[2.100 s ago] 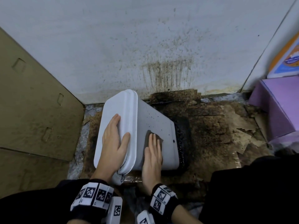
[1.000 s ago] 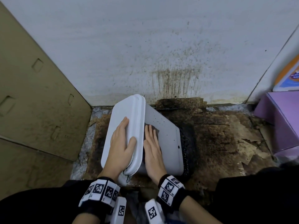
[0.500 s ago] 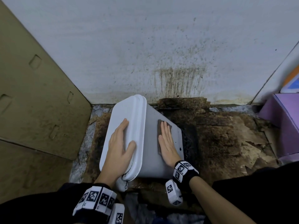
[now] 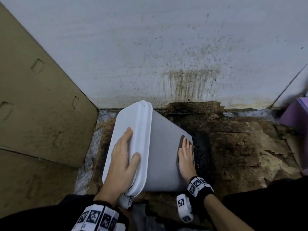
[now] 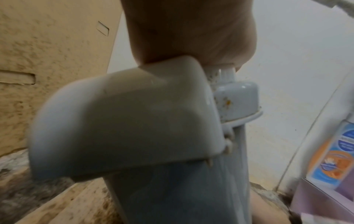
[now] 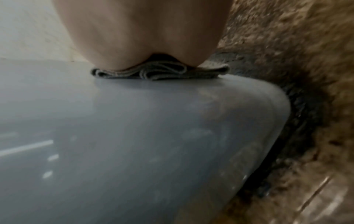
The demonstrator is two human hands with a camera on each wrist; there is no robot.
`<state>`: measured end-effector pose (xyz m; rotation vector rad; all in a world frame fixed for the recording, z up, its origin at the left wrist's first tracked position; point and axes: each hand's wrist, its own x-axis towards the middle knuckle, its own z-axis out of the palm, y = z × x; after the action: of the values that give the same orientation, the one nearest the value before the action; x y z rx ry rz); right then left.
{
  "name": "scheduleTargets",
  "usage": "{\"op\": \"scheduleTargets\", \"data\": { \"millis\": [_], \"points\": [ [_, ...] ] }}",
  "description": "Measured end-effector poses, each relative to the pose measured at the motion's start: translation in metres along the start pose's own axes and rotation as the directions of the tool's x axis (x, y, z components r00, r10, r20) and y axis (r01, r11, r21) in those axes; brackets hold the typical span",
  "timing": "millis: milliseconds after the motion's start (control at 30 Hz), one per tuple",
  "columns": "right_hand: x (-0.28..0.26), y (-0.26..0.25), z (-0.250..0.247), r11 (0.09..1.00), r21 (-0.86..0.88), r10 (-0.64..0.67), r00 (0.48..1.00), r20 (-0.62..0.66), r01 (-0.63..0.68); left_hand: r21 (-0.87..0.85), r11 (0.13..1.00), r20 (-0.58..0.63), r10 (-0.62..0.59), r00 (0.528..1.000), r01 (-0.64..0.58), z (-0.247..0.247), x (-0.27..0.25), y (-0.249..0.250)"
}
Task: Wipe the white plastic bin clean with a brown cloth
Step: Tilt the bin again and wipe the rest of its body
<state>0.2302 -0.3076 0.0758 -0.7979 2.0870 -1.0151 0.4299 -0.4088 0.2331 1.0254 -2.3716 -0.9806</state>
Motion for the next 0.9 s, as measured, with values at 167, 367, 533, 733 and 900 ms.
{"op": "scheduleTargets", "data": {
  "millis": [167, 367, 533, 733, 900],
  "points": [
    [-0.012, -0.046, 0.012, 0.987, 0.123, -0.103, 0.995, 0.004, 0.102, 0.034, 0.999, 0.021, 0.020, 1.000, -0.020, 0.002, 0.001, -0.002],
    [-0.012, -0.108, 0.007, 0.921, 0.171, -0.363, 0.931, 0.048, 0.350, 0.037, 0.999, 0.027, 0.027, 0.999, -0.028, 0.001, 0.001, -0.006],
    [0.018, -0.113, -0.011, 0.900, 0.094, -0.433, 0.896, 0.097, 0.425, 0.050, 0.997, 0.056, 0.058, 0.997, -0.061, 0.001, 0.000, -0.005],
    [0.040, -0.070, -0.024, 0.958, 0.081, -0.284, 0.946, 0.159, 0.274, 0.019, 0.999, 0.048, 0.047, 0.998, -0.048, 0.000, -0.001, -0.005],
    [0.041, 0.000, -0.032, 0.997, 0.060, 0.046, 0.983, 0.178, -0.058, 0.010, 0.999, 0.050, 0.035, 0.998, -0.036, 0.000, -0.001, -0.004]
  ]
}}
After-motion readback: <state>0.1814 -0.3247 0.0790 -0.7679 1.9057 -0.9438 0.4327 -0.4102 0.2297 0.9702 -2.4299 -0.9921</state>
